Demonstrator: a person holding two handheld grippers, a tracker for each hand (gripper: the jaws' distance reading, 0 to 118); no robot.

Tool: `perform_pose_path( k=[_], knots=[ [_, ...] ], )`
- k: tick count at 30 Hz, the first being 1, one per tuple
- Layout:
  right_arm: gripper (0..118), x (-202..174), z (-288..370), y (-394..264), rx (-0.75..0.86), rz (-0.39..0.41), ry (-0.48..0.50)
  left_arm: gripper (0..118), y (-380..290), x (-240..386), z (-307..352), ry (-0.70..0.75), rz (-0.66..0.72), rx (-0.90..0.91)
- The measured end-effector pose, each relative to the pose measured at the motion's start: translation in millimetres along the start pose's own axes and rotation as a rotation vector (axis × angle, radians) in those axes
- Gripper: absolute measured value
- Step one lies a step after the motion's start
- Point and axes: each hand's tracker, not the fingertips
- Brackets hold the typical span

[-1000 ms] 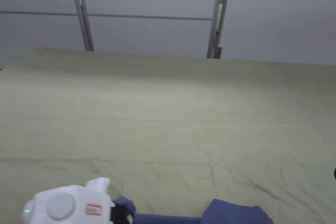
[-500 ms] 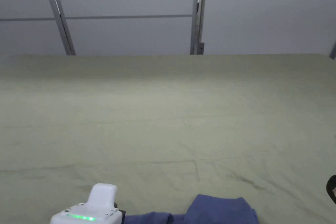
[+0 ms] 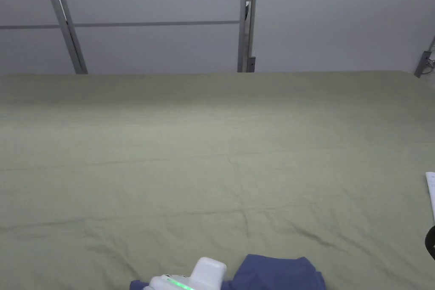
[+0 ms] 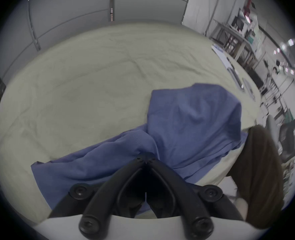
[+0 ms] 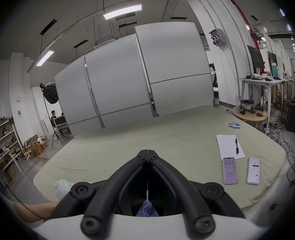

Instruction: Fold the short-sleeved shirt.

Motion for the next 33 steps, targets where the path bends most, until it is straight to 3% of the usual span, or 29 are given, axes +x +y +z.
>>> perform_pose_path(
  k=[3,4,5,6,7,8,11,15,18,19,21,22,23,25,29,33],
  knots=[
    [2,-2.0,-2.5,-2.0,-0.004,-0.007,0.003,1,-6.2,-43.3,28.7,-0.124,0.183,0.088],
    [2,-2.8,-3.7,-3.1,-0.005,-0.009,0.008,6,-11.7,-61.9,40.5,-0.15,0.235,0.126],
    [2,-3.4,-5.5,-4.3,-0.008,-0.009,0.013,24,-17.9,-81.3,50.5,-0.176,0.278,0.153],
    [2,-3.8,-7.8,-5.1,-0.014,-0.01,0.016,69,-23.6,-98.8,57.0,-0.179,0.314,0.161],
    [2,-4.5,-10.3,-6.3,-0.021,-0.01,0.019,107,-31.4,-119.2,61.3,-0.158,0.36,0.152],
    [2,-5.2,-12.3,-7.5,-0.026,-0.011,0.023,118,-38.2,-136.1,62.1,-0.122,0.414,0.142],
    [2,-8.1,-16.0,-9.6,-0.033,-0.033,0.042,118,-68.8,-175.0,56.0,-0.103,0.658,0.194],
    [2,-13.1,-18.2,-11.8,-0.043,-0.028,0.049,118,-95.5,-203.1,28.9,-0.436,0.987,0.073],
    [2,-15.3,-16.9,-11.4,-0.046,-0.022,0.057,117,-105.3,-188.7,2.7,-0.561,1.064,0.058],
    [2,-17.4,-15.4,-10.2,-0.046,-0.014,0.053,100,-98.5,-184.6,4.2,-0.571,1.025,0.109],
    [2,-17.8,-13.4,-7.8,-0.045,-0.007,0.051,14,-87.2,-179.0,-0.5,-0.482,0.989,0.056],
    [2,-17.3,-12.6,-6.5,-0.043,-0.007,0.052,14,-85.5,-170.3,-2.0,-0.358,0.973,0.012],
    [2,-17.9,-11.6,-4.7,-0.039,-0.004,0.052,14,-85.8,-170.8,-3.9,-0.333,0.967,-0.016],
    [2,-18.0,-8.7,-1.0,-0.027,0.002,0.041,14,-85.8,-180.5,2.0,-0.417,1.004,0.027],
    [2,-12.8,-5.3,3.7,-0.006,0.0,0.034,14,-100.1,-199.0,41.8,-0.393,1.026,0.11],
    [2,-8.6,-7.0,4.1,0.0,-0.018,0.037,14,-116.2,-230.8,97.3,-0.185,1.034,0.186]
  ],
)
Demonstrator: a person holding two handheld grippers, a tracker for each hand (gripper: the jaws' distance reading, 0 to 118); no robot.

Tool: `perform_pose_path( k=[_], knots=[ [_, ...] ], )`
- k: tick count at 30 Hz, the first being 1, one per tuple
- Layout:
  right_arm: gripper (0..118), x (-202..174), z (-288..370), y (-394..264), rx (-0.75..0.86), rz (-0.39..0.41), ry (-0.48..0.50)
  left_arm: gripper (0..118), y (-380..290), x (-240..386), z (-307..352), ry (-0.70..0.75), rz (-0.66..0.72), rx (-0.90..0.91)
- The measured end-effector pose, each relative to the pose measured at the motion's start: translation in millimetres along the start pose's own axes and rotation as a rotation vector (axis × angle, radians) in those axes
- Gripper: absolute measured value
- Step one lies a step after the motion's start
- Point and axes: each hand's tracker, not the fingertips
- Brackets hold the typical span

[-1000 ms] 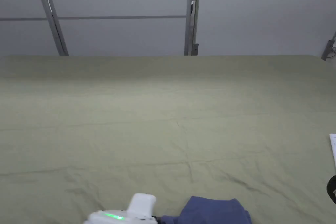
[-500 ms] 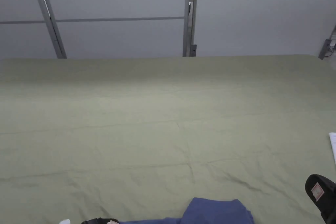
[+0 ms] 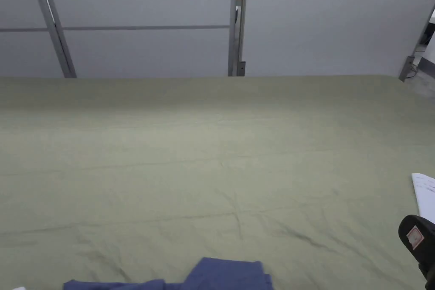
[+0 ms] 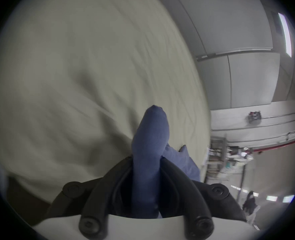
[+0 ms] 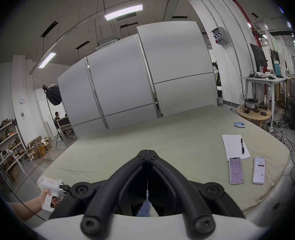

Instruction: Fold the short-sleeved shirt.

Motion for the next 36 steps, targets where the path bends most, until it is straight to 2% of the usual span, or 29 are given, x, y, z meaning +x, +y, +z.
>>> perform_pose_path(
  k=[3,6,11,15,18,19,21,22,24,25,27,28,29,30,31,32,33,36],
  knots=[
    [2,-1.2,-7.7,-5.1,-0.021,-0.009,0.006,14,-5.0,19.1,30.9,0.173,-0.107,0.055],
    [2,-4.8,-18.7,-12.7,-0.037,-0.006,-0.001,14,-17.0,55.7,36.6,0.208,-0.22,0.045],
    [2,-12.7,-32.2,-14.9,-0.026,0.044,0.016,14,-56.2,152.6,4.5,0.09,-0.524,-0.005],
    [2,-13.0,-31.6,-12.3,0.0,0.033,0.039,14,-87.0,198.2,-58.4,-0.003,-0.665,-0.157],
    [2,-10.4,-25.2,-11.8,0.019,0.017,0.039,18,-115.0,218.7,-115.8,0.029,-0.727,-0.242],
    [2,-8.8,-22.7,-12.2,0.022,0.009,0.04,36,-121.3,221.0,-131.9,0.059,-0.726,-0.252],
    [2,-5.4,-17.8,-13.6,0.019,0.005,0.041,110,-132.1,225.5,-144.2,0.013,-0.664,-0.304],
    [2,-4.1,-14.4,-14.8,0.019,0.008,0.037,116,-135.1,227.3,-142.2,-0.083,-0.6,-0.332],
    [2,1.8,-11.7,-17.4,0.014,0.013,0.031,114,-131.7,229.6,-124.0,-0.291,-0.52,-0.31],
    [2,5.7,-12.4,-18.3,0.004,0.002,0.026,113,-129.2,231.0,-112.4,-0.333,-0.515,-0.288],
    [2,12.7,-15.9,-20.4,-0.019,-0.043,0.039,112,-116.9,228.8,-94.0,-0.267,-0.592,-0.174],
    [2,14.5,-17.0,-21.6,-0.017,-0.049,0.04,106,-112.8,227.5,-84.3,-0.186,-0.661,-0.082],
    [2,14.7,-17.7,-22.7,-0.016,-0.046,0.039,91,-112.7,228.8,-76.3,-0.079,-0.749,0.014],
    [2,14.3,-19.0,-23.6,-0.016,-0.045,0.037,51,-114.2,225.7,-73.8,0.012,-0.843,0.086],
    [2,14.3,-19.7,-24.9,-0.014,-0.045,0.038,16,-117.4,221.4,-76.9,0.106,-0.921,0.12],
    [2,15.0,-20.6,-25.8,-0.014,-0.048,0.043,7,-122.1,216.4,-81.9,0.154,-0.954,0.11],
    [2,15.7,-22.2,-26.9,-0.017,-0.055,0.049,7,-130.2,211.5,-89.7,0.135,-0.947,0.044],
    [2,15.0,-26.8,-31.5,-0.037,-0.06,0.049,7,-162.1,198.9,-128.2,-0.048,-0.835,-0.219]
  ],
)
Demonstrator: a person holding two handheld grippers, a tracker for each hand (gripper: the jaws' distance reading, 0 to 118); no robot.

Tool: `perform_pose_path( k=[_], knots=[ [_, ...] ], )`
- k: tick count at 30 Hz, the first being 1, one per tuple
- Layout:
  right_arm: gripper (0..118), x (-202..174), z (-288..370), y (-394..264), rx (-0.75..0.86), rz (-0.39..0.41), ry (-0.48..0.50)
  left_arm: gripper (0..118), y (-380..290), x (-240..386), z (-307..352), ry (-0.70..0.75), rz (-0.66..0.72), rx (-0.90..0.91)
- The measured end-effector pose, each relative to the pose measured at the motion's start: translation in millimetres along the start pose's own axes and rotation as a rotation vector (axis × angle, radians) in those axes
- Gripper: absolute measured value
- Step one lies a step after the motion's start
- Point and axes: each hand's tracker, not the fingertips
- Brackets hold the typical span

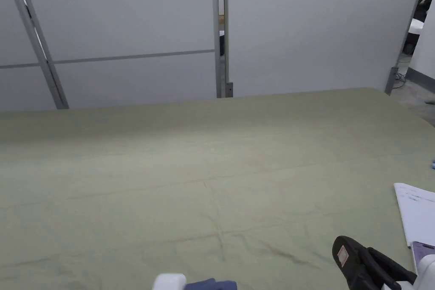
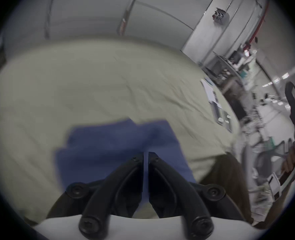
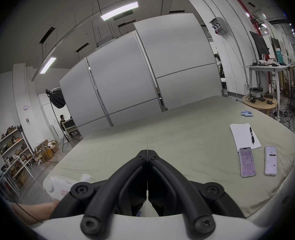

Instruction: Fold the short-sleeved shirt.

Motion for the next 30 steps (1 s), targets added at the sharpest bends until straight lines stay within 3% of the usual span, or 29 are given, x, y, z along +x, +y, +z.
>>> perform_pose_path(
  k=[3,6,13,16,19,22,23,24,25,26,27,28,30],
  knots=[
    [2,0.2,0.3,-5.1,-0.025,0.01,-0.003,7,-16.4,14.4,-51.0,-0.012,-0.052,-0.119],
    [2,1.8,-4.3,-10.7,-0.083,0.031,-0.015,7,-18.2,15.4,-73.7,0.007,-0.007,-0.155],
    [2,-12.9,-70.6,-41.7,-0.348,0.079,0.062,7,3.9,-11.5,18.5,-0.051,0.046,0.066],
    [2,-31.2,-118.3,-78.3,-0.49,0.129,0.12,7,-0.4,-45.5,66.1,-0.023,0.143,0.173],
    [2,-44.4,-168.8,-124.7,-0.728,0.142,0.153,7,-15.0,-83.5,99.7,0.015,0.253,0.231],
    [2,-52.0,-210.5,-176.5,-0.98,0.252,0.097,7,-33.7,-114.9,110.5,0.064,0.343,0.219],
    [2,-54.0,-217.6,-189.0,-1.003,0.306,0.076,7,-39.7,-123.4,109.7,0.07,0.376,0.192],
    [2,-54.2,-215.7,-183.5,-0.91,0.302,0.111,8,-43.8,-129.8,107.0,0.072,0.399,0.177],
    [2,-54.6,-217.7,-170.5,-0.925,0.276,0.108,19,-47.1,-134.3,101.5,0.065,0.419,0.162],
    [2,-53.9,-218.1,-165.7,-0.98,0.242,0.102,47,-48.5,-139.6,95.1,0.049,0.424,0.158],
    [2,-51.5,-220.9,-163.9,-0.994,0.228,0.107,104,-49.2,-145.2,84.4,0.011,0.448,0.139],
    [2,-48.0,-223.7,-164.5,-1.0,0.232,0.126,118,-46.1,-148.3,69.5,-0.036,0.473,0.091],
    [2,-41.6,-225.5,-165.2,-1.002,0.217,0.145,118,-44.0,-153.7,39.2,-0.173,0.558,0.113]
  ],
)
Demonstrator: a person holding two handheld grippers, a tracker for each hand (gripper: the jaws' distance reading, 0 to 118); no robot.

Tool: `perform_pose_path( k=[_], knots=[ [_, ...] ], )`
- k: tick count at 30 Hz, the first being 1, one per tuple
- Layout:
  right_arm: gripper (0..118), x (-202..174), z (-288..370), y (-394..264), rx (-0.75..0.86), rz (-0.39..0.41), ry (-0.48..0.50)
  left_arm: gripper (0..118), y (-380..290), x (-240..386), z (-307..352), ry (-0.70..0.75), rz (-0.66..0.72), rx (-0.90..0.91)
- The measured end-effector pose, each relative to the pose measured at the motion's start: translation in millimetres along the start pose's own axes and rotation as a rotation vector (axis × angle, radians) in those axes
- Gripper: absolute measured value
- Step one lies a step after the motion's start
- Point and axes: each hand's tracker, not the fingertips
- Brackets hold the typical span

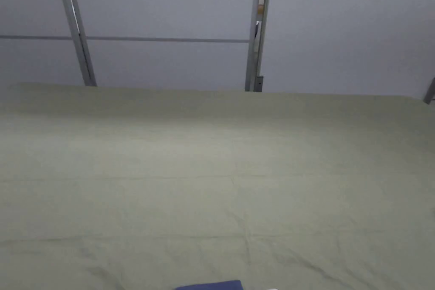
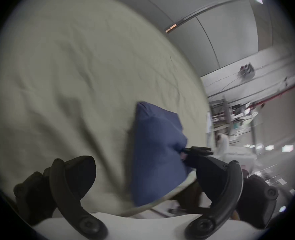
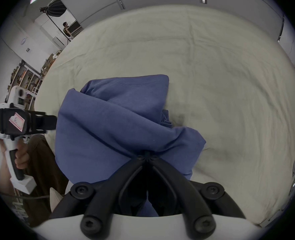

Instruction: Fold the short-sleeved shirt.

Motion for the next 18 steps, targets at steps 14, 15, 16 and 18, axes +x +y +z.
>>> perform_pose_path(
  k=[14,15,16,18],
  knots=[
    [2,20.2,41.2,-10.0,0.2,-0.22,0.206,30,22.8,-16.4,14.4,-0.071,0.208,-0.047],
    [2,17.5,45.8,-5.4,0.215,-0.2,0.202,30,30.0,-19.1,30.0,-0.071,0.214,-0.01],
    [2,11.8,51.1,1.8,0.226,-0.187,0.196,30,41.4,-29.9,52.2,-0.07,0.231,0.037],
    [2,4.7,54.5,12.8,0.229,-0.184,0.196,30,62.2,-54.3,96.8,-0.033,0.238,0.126]
  ],
)
